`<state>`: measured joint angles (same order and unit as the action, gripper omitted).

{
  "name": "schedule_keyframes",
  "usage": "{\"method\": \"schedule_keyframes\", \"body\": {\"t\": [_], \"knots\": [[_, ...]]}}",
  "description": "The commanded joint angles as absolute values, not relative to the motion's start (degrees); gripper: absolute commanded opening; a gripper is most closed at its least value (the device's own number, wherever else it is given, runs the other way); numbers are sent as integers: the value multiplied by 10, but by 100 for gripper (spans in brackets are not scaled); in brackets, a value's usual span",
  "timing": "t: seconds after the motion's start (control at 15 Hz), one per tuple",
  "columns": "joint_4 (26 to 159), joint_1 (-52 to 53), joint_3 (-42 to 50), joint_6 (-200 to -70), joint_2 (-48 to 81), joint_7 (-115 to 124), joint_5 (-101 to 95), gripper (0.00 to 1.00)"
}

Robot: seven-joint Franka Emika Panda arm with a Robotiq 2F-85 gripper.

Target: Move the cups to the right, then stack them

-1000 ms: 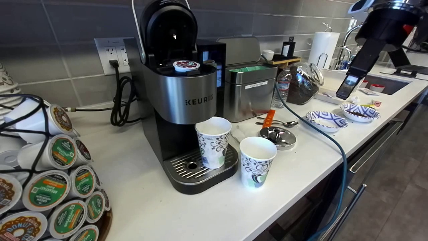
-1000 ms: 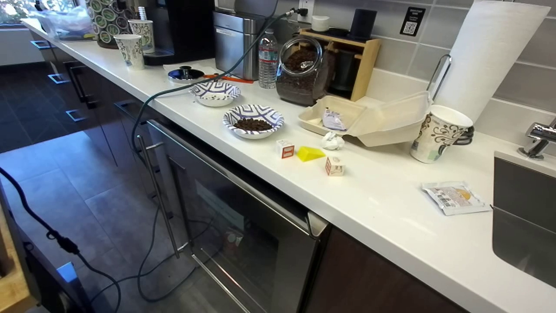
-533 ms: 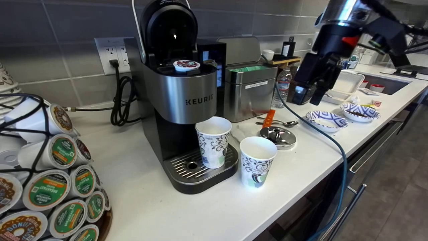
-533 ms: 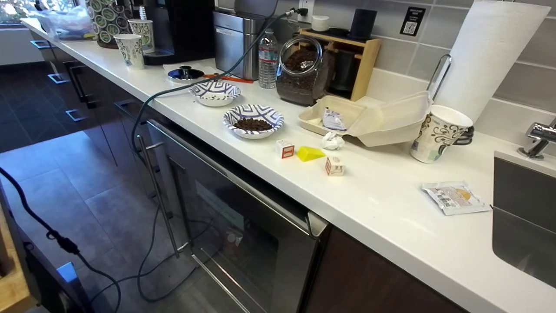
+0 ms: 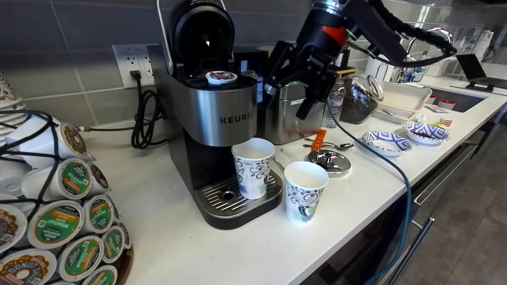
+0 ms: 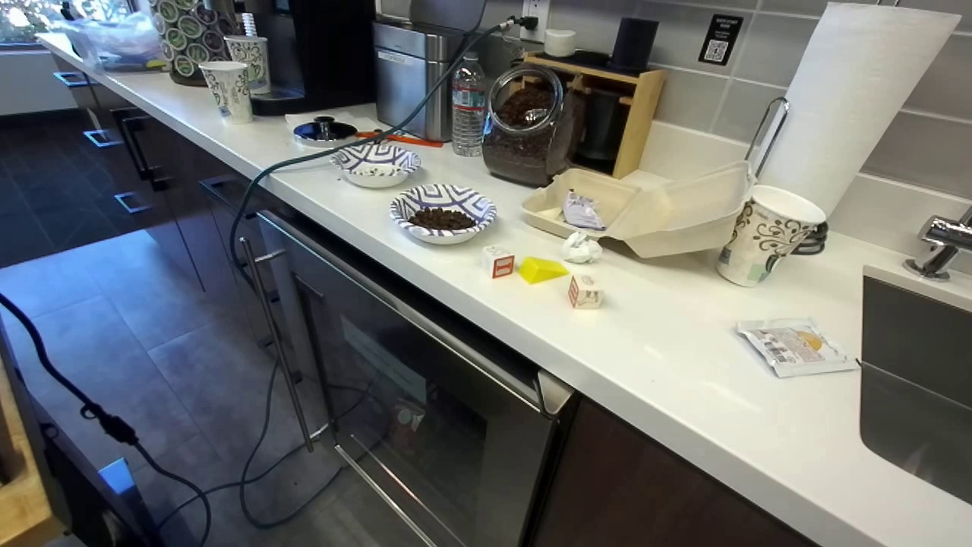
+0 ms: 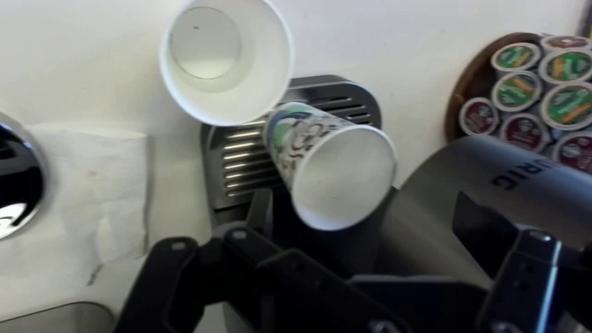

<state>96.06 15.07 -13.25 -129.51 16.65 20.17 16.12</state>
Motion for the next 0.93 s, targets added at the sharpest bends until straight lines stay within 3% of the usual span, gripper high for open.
{"method": "schedule_keyframes", "body": {"t": [0.0,0.87], "knots": [[937,147,-146,-1322,195,185,224,100],[955,147,-85,-1277,208,297,174,100]]}}
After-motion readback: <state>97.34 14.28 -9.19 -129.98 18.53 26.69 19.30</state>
